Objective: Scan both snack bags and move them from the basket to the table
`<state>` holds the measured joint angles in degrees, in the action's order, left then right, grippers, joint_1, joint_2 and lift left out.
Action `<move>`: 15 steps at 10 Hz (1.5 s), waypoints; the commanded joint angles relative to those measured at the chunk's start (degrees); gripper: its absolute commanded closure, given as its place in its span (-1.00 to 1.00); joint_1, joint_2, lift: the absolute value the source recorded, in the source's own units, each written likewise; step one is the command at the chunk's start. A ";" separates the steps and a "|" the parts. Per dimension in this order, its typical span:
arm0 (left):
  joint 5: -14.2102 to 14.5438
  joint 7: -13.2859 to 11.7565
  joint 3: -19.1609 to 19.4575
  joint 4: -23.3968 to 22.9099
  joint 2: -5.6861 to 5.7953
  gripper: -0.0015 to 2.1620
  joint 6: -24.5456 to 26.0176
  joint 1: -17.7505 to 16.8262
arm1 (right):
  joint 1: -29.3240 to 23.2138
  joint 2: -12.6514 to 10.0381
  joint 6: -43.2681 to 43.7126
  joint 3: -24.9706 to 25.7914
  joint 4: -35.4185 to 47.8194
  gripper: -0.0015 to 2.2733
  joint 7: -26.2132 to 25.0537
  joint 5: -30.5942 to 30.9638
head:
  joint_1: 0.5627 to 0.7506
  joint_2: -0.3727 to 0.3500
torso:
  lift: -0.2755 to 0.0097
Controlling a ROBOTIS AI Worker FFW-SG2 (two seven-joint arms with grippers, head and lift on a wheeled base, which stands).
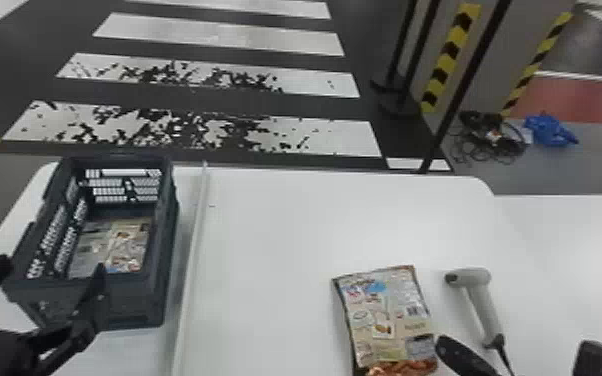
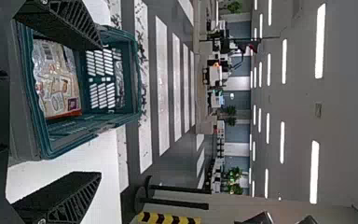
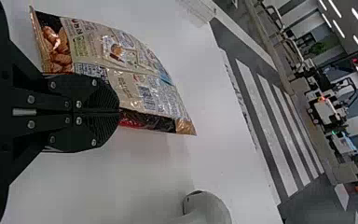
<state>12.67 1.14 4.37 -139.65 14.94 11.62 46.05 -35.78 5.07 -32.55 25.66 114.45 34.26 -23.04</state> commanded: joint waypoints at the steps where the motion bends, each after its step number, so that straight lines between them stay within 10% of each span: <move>1: -0.01 0.00 -0.06 -0.01 0.00 -0.97 -0.05 0.01 | -1.04 -0.94 0.07 0.26 0.51 0.98 0.64 -0.86 | 0.41 -0.37 | 0.24; 11: -0.01 -0.26 -0.15 -2.03 0.62 -0.97 -0.05 1.41 | -2.98 -3.23 0.07 4.57 9.30 0.98 2.83 -3.50 | 0.41 -0.39 | 0.24; 15: -0.19 -0.26 -0.24 -2.47 0.53 -0.97 -0.58 2.64 | -1.13 -3.41 0.60 -1.93 7.63 0.98 3.45 -1.57 | 0.41 -0.29 | 0.24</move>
<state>12.50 0.90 4.08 -142.06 15.47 11.10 48.53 -37.39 1.75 -32.21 24.76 122.79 37.64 -25.12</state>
